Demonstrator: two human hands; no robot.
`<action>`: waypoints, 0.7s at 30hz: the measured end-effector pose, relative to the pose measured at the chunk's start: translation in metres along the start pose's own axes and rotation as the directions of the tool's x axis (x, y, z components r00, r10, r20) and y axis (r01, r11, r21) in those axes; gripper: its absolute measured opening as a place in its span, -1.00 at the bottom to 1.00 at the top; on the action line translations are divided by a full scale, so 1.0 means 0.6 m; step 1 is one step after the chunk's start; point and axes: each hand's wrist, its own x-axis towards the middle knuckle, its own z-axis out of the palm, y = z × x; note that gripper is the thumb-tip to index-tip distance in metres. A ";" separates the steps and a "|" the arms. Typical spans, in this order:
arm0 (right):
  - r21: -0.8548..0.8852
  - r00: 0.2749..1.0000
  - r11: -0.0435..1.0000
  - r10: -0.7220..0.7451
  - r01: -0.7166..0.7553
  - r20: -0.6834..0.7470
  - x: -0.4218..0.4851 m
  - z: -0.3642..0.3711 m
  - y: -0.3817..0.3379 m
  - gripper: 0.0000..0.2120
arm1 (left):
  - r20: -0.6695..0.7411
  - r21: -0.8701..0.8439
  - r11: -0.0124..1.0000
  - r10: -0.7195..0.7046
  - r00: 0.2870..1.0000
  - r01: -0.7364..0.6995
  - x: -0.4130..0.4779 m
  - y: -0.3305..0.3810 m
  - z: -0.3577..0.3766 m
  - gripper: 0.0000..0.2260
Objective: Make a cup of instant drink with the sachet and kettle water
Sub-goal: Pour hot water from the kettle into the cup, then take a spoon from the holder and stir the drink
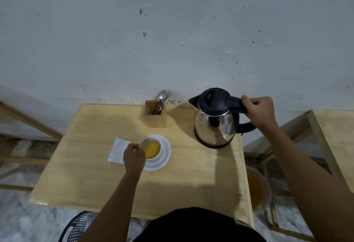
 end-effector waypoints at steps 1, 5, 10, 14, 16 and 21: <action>0.002 1.000 1.000 -0.001 0.001 0.006 0.003 -0.001 0.004 -0.47 | -0.001 -0.005 1.000 -0.004 1.000 0.004 -0.001 -0.001 0.000 -0.76; 0.051 0.999 0.998 0.038 -0.039 0.018 0.014 -0.006 0.025 -0.49 | -0.012 -0.018 1.000 -0.017 1.000 0.017 -0.003 -0.001 0.002 -0.77; 0.075 0.997 0.996 0.033 -0.039 0.075 0.031 -0.015 0.042 -0.49 | -0.032 -0.031 0.999 -0.033 0.999 0.032 -0.001 -0.004 0.005 -0.79; 0.043 0.994 0.999 0.005 -0.009 0.109 0.046 -0.017 0.046 -0.47 | -0.041 -0.030 0.999 -0.033 0.999 0.031 -0.003 -0.004 0.007 -0.79; 0.006 0.995 1.000 -0.007 0.006 0.101 0.050 -0.017 0.051 -0.45 | -0.044 -0.032 0.999 -0.028 0.999 0.026 -0.002 -0.006 0.007 -0.79; -0.158 0.998 0.987 -0.035 0.027 -0.046 0.028 -0.009 0.051 -0.57 | -0.026 -0.004 1.000 -0.007 1.000 0.007 0.001 -0.008 0.008 -0.80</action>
